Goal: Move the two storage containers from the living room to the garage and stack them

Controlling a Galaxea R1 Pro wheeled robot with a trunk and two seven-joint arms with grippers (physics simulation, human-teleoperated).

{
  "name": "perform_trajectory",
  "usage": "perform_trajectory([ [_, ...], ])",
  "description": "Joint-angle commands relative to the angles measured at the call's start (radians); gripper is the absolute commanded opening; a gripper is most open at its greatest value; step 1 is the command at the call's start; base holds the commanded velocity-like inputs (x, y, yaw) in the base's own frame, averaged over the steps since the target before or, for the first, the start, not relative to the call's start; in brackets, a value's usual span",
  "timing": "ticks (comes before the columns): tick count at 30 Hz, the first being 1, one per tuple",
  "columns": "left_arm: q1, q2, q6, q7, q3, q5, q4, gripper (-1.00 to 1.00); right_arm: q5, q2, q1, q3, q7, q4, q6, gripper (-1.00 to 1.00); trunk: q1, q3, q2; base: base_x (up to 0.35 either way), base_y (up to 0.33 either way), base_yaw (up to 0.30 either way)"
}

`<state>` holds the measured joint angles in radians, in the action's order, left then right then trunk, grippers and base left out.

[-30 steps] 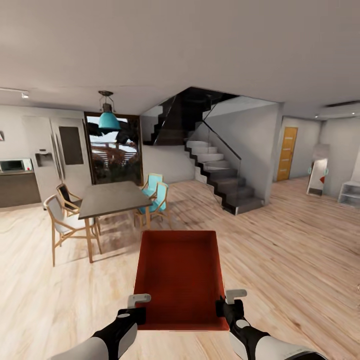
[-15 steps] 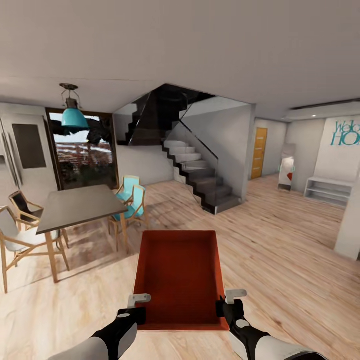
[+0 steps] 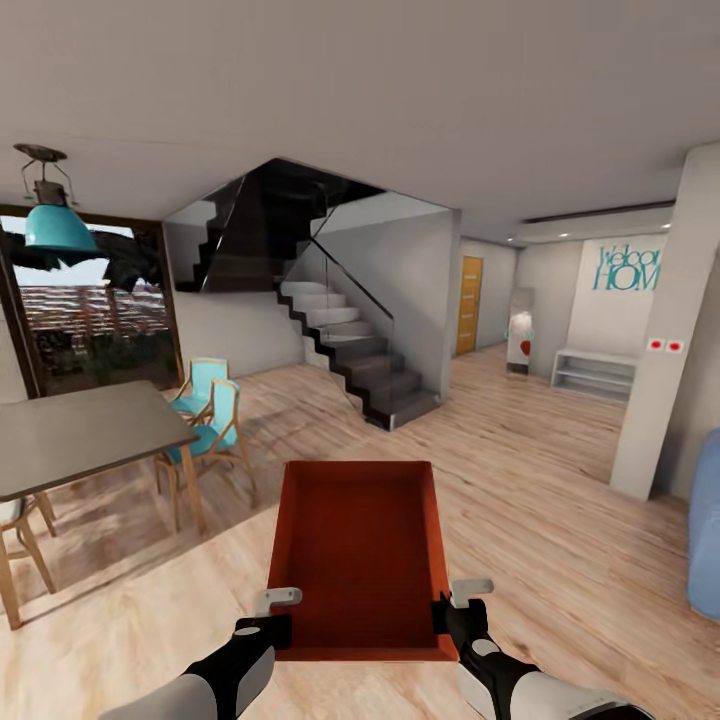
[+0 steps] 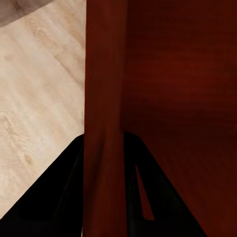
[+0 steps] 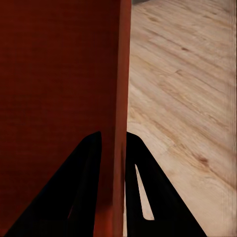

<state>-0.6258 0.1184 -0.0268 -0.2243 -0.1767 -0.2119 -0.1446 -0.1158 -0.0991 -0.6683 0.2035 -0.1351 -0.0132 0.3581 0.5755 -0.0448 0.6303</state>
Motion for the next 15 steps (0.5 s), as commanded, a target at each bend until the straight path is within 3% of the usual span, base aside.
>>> perform_trajectory([
  [1,0.0,0.0,-0.002,-0.011,-0.001,0.009,-0.006,-1.0,-0.013,-0.001,0.0,-0.035,0.0,-0.004,0.002,-1.0,0.001,0.0,0.0,0.322,0.0,-0.283],
  [15,0.0,0.0,-0.002,-0.01,-0.001,0.008,-0.007,-1.0,-0.013,-0.001,0.0,-0.035,0.0,-0.004,0.002,-1.0,0.001,0.0,0.0,0.321,0.0,-0.283],
])
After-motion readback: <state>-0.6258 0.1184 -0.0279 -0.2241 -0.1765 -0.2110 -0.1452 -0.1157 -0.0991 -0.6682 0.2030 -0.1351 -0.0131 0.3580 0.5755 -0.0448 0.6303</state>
